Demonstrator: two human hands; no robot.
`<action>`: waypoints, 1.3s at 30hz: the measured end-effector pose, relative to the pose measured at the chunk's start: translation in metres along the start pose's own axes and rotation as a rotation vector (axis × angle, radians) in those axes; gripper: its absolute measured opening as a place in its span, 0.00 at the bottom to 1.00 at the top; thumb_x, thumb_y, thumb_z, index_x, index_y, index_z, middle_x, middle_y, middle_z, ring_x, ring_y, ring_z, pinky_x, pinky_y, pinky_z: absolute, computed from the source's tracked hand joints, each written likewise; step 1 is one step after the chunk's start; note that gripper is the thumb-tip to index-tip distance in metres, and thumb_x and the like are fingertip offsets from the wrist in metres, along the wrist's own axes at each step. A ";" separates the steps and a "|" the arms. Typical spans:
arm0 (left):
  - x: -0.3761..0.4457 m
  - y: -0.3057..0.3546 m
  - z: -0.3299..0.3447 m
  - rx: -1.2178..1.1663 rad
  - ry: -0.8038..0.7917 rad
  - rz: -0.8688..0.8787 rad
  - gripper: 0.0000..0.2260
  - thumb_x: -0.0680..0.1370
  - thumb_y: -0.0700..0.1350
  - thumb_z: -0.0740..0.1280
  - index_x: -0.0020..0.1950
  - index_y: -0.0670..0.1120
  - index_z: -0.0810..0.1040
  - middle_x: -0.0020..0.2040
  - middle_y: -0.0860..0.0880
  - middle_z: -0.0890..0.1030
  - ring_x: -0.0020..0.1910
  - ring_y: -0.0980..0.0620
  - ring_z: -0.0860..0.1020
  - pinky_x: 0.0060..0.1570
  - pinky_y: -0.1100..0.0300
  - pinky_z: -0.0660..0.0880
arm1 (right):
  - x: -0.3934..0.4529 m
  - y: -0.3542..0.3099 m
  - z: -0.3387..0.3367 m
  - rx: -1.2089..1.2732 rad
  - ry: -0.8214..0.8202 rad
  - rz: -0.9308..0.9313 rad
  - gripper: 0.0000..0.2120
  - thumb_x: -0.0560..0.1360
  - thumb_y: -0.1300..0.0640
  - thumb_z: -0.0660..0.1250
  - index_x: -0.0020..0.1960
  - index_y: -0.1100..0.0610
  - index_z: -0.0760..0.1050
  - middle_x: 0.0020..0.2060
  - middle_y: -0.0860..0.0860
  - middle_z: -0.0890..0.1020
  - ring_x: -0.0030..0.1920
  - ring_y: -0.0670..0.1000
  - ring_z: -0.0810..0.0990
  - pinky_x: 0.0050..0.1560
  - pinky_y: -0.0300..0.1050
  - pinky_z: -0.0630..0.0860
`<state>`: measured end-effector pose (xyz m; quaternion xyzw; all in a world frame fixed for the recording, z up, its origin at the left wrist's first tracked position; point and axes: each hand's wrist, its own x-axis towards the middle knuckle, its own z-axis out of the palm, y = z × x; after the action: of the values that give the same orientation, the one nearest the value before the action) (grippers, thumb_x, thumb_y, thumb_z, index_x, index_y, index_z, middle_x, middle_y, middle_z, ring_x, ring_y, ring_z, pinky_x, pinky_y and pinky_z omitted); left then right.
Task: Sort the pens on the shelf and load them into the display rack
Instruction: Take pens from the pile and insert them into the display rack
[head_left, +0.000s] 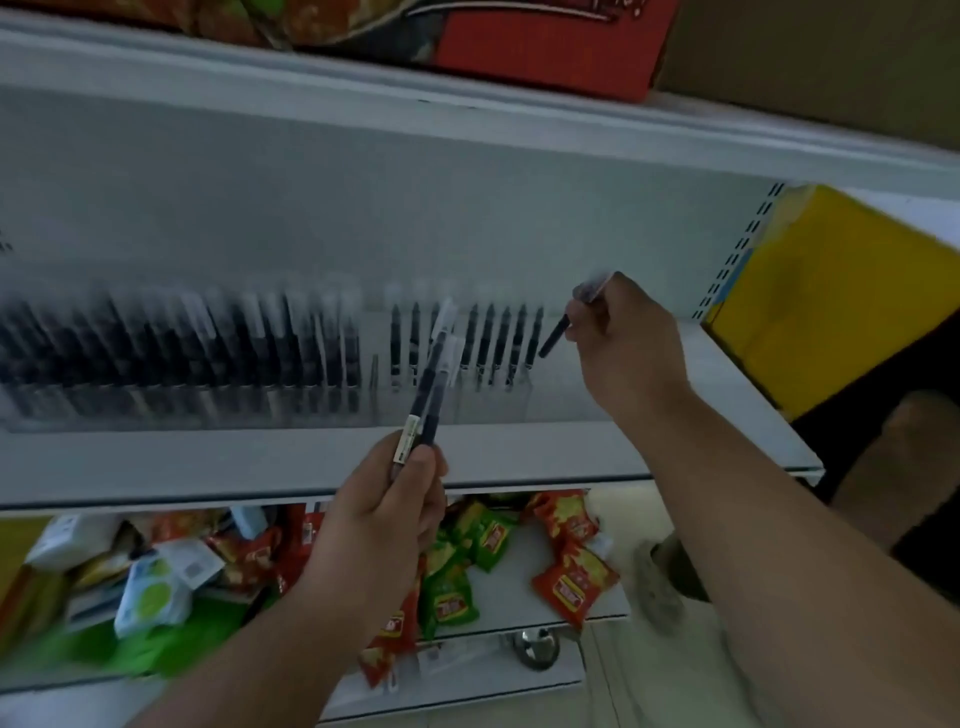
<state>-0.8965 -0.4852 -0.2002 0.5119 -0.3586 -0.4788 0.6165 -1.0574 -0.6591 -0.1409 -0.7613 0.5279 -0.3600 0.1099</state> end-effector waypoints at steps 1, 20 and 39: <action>0.000 -0.001 0.003 0.013 0.007 0.004 0.13 0.85 0.42 0.55 0.42 0.42 0.70 0.29 0.49 0.65 0.27 0.53 0.60 0.27 0.59 0.55 | 0.003 0.001 -0.001 -0.011 -0.005 -0.016 0.05 0.82 0.53 0.60 0.47 0.52 0.70 0.41 0.48 0.79 0.41 0.46 0.75 0.37 0.38 0.64; 0.008 0.006 0.017 0.024 0.011 0.017 0.12 0.85 0.42 0.55 0.44 0.41 0.72 0.30 0.49 0.65 0.27 0.52 0.59 0.29 0.56 0.53 | -0.002 0.005 -0.004 -0.019 -0.180 0.195 0.15 0.77 0.41 0.66 0.53 0.52 0.74 0.39 0.43 0.77 0.44 0.48 0.78 0.42 0.45 0.75; -0.011 -0.018 0.047 0.092 0.062 -0.005 0.15 0.85 0.48 0.56 0.43 0.39 0.69 0.31 0.42 0.66 0.30 0.45 0.58 0.34 0.44 0.52 | -0.002 0.032 -0.027 0.464 0.080 0.179 0.09 0.81 0.52 0.62 0.43 0.51 0.74 0.33 0.46 0.83 0.35 0.47 0.83 0.43 0.55 0.82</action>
<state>-0.9477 -0.4881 -0.2069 0.5553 -0.3596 -0.4471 0.6020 -1.0991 -0.6650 -0.1403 -0.6509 0.5007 -0.4903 0.2920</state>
